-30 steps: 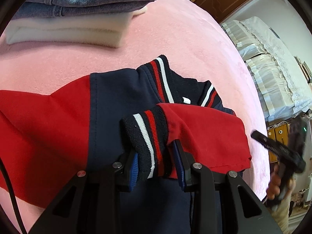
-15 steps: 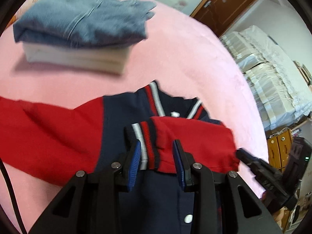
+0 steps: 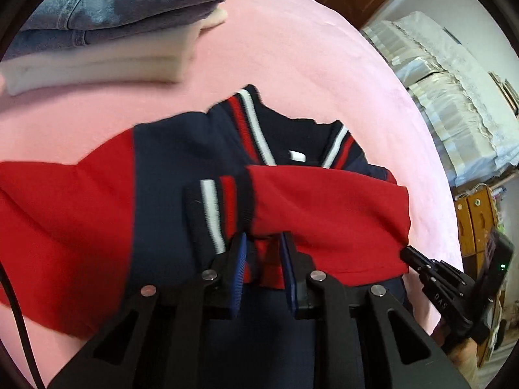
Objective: Fold large clothes
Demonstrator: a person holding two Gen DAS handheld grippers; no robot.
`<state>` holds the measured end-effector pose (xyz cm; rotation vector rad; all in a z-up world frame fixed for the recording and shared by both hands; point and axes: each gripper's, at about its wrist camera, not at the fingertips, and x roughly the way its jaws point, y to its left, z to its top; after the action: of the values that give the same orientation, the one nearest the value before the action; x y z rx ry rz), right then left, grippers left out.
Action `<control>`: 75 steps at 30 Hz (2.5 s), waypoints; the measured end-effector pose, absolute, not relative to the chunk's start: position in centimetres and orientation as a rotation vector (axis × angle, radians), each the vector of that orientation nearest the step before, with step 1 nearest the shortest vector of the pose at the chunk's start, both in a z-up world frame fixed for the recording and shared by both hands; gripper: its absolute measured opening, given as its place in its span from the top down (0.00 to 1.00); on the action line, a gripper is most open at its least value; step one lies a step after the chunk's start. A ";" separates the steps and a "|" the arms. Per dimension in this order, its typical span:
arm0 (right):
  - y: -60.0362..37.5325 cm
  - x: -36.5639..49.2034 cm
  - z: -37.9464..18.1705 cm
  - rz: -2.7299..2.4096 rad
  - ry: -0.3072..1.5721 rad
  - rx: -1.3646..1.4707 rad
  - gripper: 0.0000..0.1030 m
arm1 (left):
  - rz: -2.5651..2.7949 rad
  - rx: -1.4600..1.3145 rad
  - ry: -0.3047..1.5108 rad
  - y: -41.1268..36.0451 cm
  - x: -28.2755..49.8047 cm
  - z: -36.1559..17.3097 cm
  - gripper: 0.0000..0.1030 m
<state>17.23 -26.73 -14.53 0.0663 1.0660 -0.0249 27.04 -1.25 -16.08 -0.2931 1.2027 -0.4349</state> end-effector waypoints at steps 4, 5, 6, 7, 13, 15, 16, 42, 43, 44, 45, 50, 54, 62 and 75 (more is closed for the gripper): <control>-28.2 16.1 -14.9 -0.062 1.063 0.088 0.96 | -0.458 -0.276 1.204 -0.5 26.7 -16.4 0.80; -28.3 16.1 -15.1 -0.064 1.068 0.095 0.96 | -0.456 -0.269 1.203 -0.6 26.7 -16.4 0.80; -28.5 16.0 -15.3 -0.065 1.072 0.109 0.96 | -0.453 -0.263 1.201 -0.7 26.5 -16.3 0.80; -28.6 16.0 -15.4 -0.067 1.073 0.115 0.96 | -0.449 -0.253 1.197 -0.9 26.3 -16.1 0.80; -28.5 15.4 -14.0 -0.077 1.060 0.148 0.95 | -0.391 -0.148 1.186 -2.2 25.1 -14.7 0.62; -28.5 15.0 -13.3 -0.081 1.049 0.159 0.92 | -0.347 -0.099 1.155 -2.5 24.2 -13.6 0.38; -28.4 14.8 -13.0 -0.085 1.043 0.161 0.92 | -0.331 -0.082 1.139 -2.8 23.9 -13.1 0.35; -20.9 7.1 -8.6 0.008 1.070 0.255 0.92 | -0.299 -0.077 1.109 0.4 11.9 -7.6 0.34; -20.3 6.9 -8.6 0.015 1.074 0.251 0.92 | -0.296 -0.083 1.110 1.0 11.4 -7.7 0.34; -19.9 6.8 -8.5 0.020 1.076 0.247 0.92 | -0.292 -0.086 1.111 1.4 11.2 -7.7 0.34; -19.2 6.6 -8.4 0.027 1.080 0.238 0.92 | -0.288 -0.089 1.110 1.7 11.1 -7.8 0.34; -16.4 6.6 -8.1 0.062 1.088 0.210 0.92 | -0.262 -0.143 1.107 5.0 10.8 -8.4 0.34; -13.4 7.2 -7.7 0.102 1.085 0.184 0.92 | -0.233 -0.213 1.115 8.2 11.3 -9.6 0.34; -7.1 10.0 -7.8 0.196 1.079 0.141 0.92 | -0.125 -0.422 1.087 17.4 13.5 -12.6 0.34; -1.2 13.6 -9.9 0.288 1.103 0.093 0.92 | -0.069 -0.844 0.939 25.9 18.3 -18.3 0.34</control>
<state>13.59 -1.24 -9.88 0.0934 1.1035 0.2881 18.34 25.87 -18.25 -0.8439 0.9389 -0.0689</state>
